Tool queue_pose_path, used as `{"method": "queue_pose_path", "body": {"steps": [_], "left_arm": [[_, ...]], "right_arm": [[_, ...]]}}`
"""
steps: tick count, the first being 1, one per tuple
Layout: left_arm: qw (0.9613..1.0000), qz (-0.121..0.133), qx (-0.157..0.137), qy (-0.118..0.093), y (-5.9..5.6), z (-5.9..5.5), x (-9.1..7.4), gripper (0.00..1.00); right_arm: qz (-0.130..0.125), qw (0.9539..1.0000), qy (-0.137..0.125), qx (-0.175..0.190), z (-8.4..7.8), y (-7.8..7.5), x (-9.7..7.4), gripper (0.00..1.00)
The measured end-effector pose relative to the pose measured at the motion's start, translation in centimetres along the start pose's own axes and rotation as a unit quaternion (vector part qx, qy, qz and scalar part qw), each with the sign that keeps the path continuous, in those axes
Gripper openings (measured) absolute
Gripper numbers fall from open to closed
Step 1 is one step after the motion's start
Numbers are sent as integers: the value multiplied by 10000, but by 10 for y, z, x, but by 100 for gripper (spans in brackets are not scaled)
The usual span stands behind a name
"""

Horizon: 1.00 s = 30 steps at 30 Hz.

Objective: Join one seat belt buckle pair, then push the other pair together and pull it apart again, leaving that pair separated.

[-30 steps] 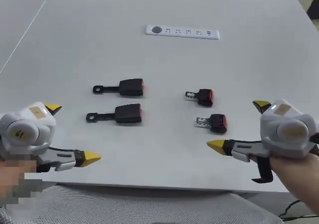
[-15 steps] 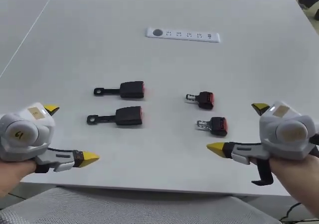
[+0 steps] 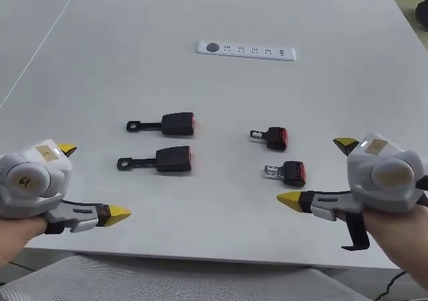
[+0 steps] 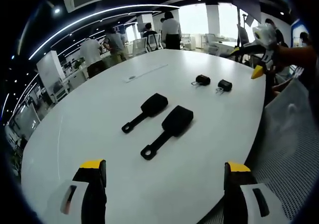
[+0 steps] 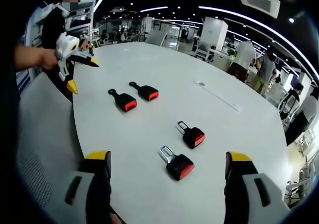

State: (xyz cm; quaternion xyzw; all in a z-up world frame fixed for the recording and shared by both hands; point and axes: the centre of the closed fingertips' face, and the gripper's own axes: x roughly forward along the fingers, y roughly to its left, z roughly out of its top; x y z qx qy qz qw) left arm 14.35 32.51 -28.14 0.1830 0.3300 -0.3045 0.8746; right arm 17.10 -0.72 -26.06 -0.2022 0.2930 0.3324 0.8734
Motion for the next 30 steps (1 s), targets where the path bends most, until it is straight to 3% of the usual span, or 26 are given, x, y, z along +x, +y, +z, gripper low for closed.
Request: {"method": "queue_pose_path", "body": {"steps": [5,12,21,30], "left_arm": [[9999,109,26,3,5,0,0,100],[9995,-8,296,111,4,-3,2,100],[9988,-22,468,140,5,2,6,99],[9975,-109,670,210,11,9,13,95]], "right_arm": [[-4,9999,59,-94,-2,-2,-1,91],[36,9996,130,-244,-6,-2,-3,88],[63,9988,290,-389,-9,-3,-4,83],[242,9951,436,-859,-10,-1,1,78]]}}
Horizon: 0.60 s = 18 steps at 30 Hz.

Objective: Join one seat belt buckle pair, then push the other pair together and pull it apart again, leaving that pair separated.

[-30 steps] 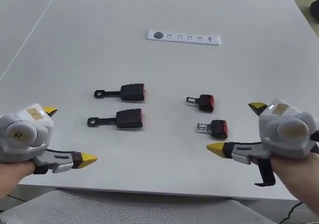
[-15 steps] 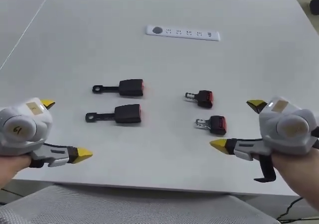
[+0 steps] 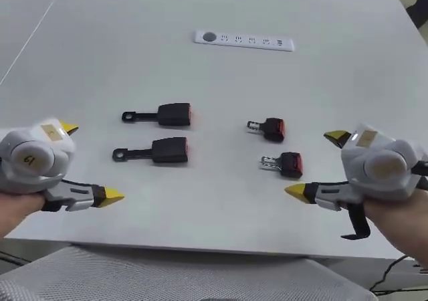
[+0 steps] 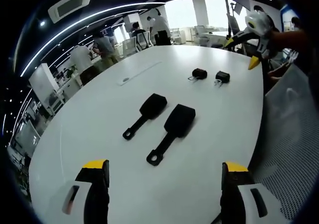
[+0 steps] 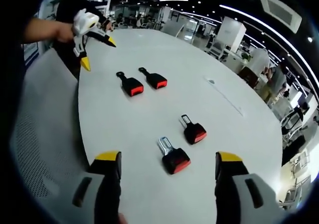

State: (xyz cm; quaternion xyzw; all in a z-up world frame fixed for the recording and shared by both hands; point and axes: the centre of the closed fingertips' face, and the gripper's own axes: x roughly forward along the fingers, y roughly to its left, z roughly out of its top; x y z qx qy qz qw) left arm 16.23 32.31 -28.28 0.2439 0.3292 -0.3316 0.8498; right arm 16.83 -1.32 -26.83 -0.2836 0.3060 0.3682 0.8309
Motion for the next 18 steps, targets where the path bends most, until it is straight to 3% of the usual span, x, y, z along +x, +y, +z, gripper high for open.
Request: {"method": "queue_pose_path", "body": {"steps": [8,13,16,18], "left_arm": [[9997,-160,196,25,-1,9,7,93],[9970,-364,660,159,-4,11,14,90],[9946,-434,938,134,-1,12,19,80],[9936,-509,994,144,-1,13,23,79]], "right_arm": [[148,9989,135,-422,2,-3,4,74],[394,9966,258,-670,2,-1,11,71],[587,9949,338,-749,-1,4,15,66],[652,9931,414,-877,-5,6,18,65]]}}
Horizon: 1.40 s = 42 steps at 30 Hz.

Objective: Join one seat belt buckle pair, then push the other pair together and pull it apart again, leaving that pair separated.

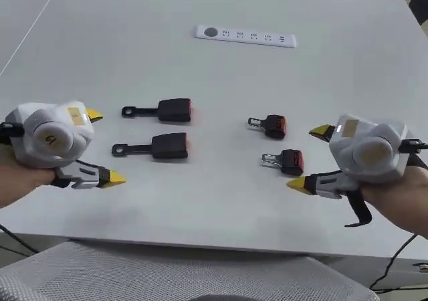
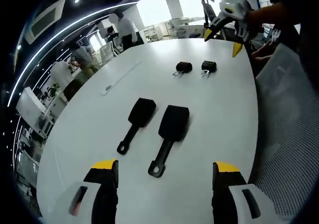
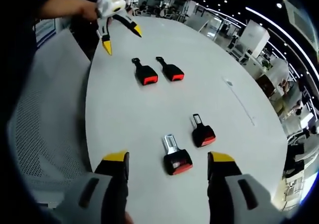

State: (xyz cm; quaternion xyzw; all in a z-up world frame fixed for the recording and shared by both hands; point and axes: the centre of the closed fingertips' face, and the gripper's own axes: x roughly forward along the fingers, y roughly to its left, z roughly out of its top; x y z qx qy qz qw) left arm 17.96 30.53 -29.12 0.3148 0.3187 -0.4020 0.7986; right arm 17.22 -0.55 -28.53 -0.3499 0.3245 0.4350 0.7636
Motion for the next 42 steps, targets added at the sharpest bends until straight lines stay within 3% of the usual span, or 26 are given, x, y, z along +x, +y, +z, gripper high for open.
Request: {"method": "queue_pose_path", "body": {"steps": [4,12,15,25,33,42], "left_arm": [[9998,-126,156,37,1,1,9,78],[9983,-479,314,56,-5,7,26,71],[9982,-521,306,32,-2,11,33,69],[9970,-691,355,32,2,27,51,56],[9959,-857,277,115,0,25,67,49],[9927,-1130,361,228,-8,25,82,43]], "right_arm": [[194,9997,83,-96,-4,4,4,60],[267,9993,215,-165,-10,-3,10,61],[317,9990,260,-182,-13,-6,13,60],[607,9974,341,-181,-21,-17,22,43],[858,9952,442,-133,-27,-19,28,40],[928,9940,548,-164,-30,-24,39,41]]}}
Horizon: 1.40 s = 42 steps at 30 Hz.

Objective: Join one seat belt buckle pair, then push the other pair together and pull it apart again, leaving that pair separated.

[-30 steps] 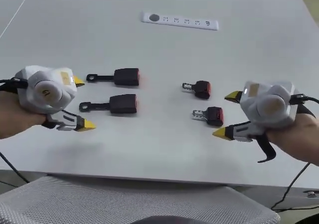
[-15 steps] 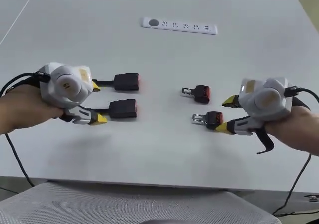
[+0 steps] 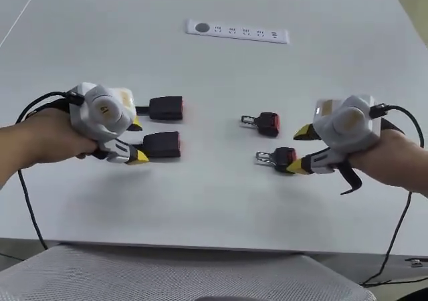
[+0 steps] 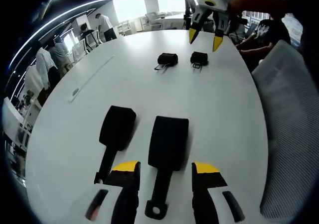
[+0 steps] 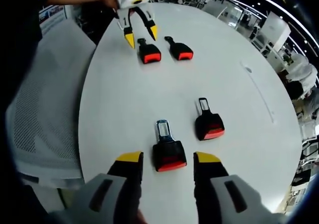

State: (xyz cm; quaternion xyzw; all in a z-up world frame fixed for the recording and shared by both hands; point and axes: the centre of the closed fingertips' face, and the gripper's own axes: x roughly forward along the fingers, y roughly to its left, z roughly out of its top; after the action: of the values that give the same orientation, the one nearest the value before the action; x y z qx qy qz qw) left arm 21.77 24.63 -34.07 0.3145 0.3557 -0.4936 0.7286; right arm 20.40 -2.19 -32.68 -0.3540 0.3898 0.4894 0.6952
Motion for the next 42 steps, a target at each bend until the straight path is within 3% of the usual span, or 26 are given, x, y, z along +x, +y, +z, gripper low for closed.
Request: {"method": "queue_pose_path", "body": {"steps": [6,8,13,15,18,30,35,42], "left_arm": [[9999,-90,8,48,3,0,5,44],[9998,-142,40,148,4,-2,8,45],[9993,-306,101,202,4,-1,14,45],[9988,-400,221,175,3,1,17,41],[9973,-455,467,348,3,-2,21,36],[9952,-714,575,327,-3,1,23,33],[9915,-818,916,425,-6,3,24,33],[9875,-997,1091,553,-8,3,24,33]], "right_arm": [[138,9999,68,-24,1,-3,8,40],[358,9993,128,50,-2,1,11,38],[517,9984,237,-26,-6,3,16,37],[557,9980,301,-88,-8,3,17,37],[604,9976,337,-61,-10,2,19,38],[833,9956,427,-61,-16,4,29,36],[853,9941,559,-374,-19,6,33,36],[857,9928,652,-516,-21,5,37,35]]}}
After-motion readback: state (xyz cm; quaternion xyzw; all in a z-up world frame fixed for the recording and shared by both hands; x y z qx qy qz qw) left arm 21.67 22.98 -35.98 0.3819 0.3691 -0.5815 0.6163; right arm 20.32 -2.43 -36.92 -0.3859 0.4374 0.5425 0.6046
